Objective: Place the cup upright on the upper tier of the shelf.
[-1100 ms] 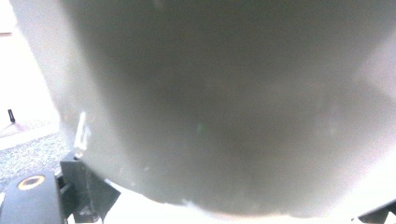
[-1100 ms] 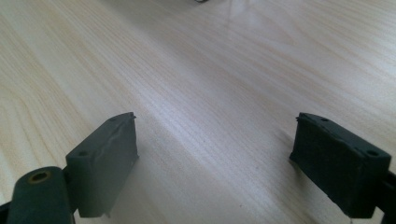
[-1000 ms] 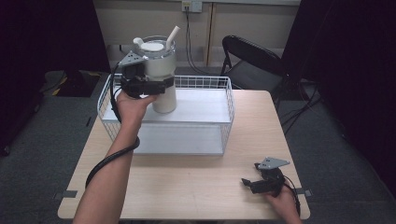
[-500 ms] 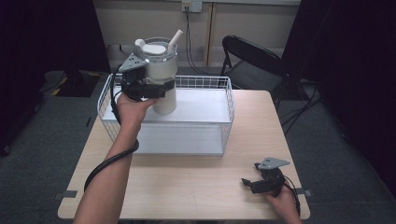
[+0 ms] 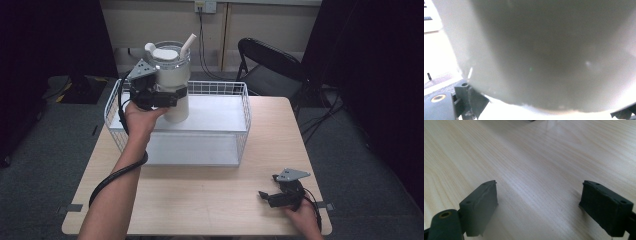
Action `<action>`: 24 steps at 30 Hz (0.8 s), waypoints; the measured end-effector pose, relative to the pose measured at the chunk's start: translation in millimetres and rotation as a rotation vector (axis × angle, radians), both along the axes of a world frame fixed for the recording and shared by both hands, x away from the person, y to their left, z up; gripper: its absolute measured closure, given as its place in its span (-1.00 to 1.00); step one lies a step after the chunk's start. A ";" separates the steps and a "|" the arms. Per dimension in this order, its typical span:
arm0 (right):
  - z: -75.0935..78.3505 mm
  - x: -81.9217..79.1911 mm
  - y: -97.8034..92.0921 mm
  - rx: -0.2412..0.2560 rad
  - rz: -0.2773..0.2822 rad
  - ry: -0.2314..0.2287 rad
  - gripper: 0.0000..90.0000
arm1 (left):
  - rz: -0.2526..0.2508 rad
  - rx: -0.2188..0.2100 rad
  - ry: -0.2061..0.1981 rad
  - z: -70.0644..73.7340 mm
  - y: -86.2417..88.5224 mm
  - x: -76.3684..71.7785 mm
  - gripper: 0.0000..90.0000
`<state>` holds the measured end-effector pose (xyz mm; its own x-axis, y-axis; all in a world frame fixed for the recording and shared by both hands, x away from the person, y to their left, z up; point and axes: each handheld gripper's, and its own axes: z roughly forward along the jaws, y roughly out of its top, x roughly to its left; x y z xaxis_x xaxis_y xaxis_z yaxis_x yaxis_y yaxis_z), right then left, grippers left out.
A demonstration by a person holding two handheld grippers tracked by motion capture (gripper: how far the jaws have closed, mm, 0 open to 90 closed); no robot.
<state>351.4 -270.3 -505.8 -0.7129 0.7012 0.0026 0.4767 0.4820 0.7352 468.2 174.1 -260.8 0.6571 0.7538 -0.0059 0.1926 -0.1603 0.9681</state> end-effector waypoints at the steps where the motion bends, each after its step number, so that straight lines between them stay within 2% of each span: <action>1: 0.0 0.0 0.0 0.000 0.000 0.000 -0.71 | 0.000 -0.004 0.001 -0.1 -0.2 -0.2 -0.79; 10: 0.0 0.0 0.0 0.000 0.000 0.000 -0.71 | 0.003 -0.009 0.011 -0.9 0.9 -1.1 -0.80; 17: 0.0 0.0 0.0 -0.001 0.000 0.000 -0.71 | 0.014 -0.029 0.021 -2.7 0.6 -2.3 -0.81; 24: 0.0 0.0 0.0 -0.001 0.000 -0.001 -0.71 | 0.027 -0.016 0.031 -2.6 1.1 -5.2 -0.81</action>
<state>351.4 -270.3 -505.8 -0.7128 0.7013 0.0015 0.4763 0.4825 0.7351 463.0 175.2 -263.4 0.6360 0.7707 -0.0386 0.2268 -0.1388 0.9640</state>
